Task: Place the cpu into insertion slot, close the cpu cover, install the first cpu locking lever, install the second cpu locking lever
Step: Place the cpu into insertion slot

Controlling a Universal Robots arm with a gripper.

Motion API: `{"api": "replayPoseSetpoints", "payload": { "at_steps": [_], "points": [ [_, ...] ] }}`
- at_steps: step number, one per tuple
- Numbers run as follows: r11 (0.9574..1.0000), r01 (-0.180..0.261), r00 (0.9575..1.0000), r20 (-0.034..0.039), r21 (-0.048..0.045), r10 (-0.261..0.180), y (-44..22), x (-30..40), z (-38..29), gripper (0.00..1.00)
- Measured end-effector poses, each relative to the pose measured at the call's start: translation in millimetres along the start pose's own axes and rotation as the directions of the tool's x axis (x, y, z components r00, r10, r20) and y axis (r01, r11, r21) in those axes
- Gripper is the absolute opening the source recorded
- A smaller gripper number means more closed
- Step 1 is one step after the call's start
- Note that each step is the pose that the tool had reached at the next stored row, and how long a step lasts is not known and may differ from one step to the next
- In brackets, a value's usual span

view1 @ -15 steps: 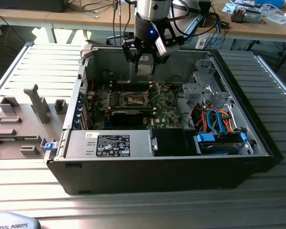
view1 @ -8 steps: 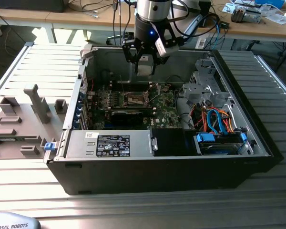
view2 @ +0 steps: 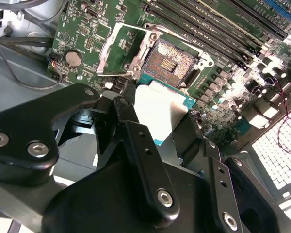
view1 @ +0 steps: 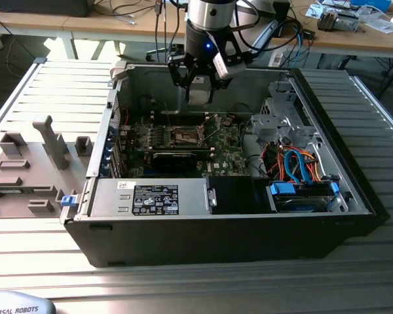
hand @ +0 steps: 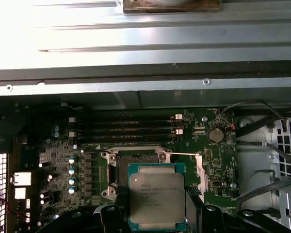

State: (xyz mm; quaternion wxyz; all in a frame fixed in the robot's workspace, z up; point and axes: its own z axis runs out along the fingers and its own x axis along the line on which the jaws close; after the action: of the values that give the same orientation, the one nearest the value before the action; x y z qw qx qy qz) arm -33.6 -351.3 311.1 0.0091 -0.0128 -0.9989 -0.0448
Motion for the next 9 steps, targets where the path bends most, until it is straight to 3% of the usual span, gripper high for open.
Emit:
{"api": "replayPoseSetpoints", "payload": {
  "at_steps": [9],
  "points": [
    [1.0000,0.000,1.0000,0.0000,0.0000,0.000,-0.6,1.3,2.1,0.54]
  ]
}}
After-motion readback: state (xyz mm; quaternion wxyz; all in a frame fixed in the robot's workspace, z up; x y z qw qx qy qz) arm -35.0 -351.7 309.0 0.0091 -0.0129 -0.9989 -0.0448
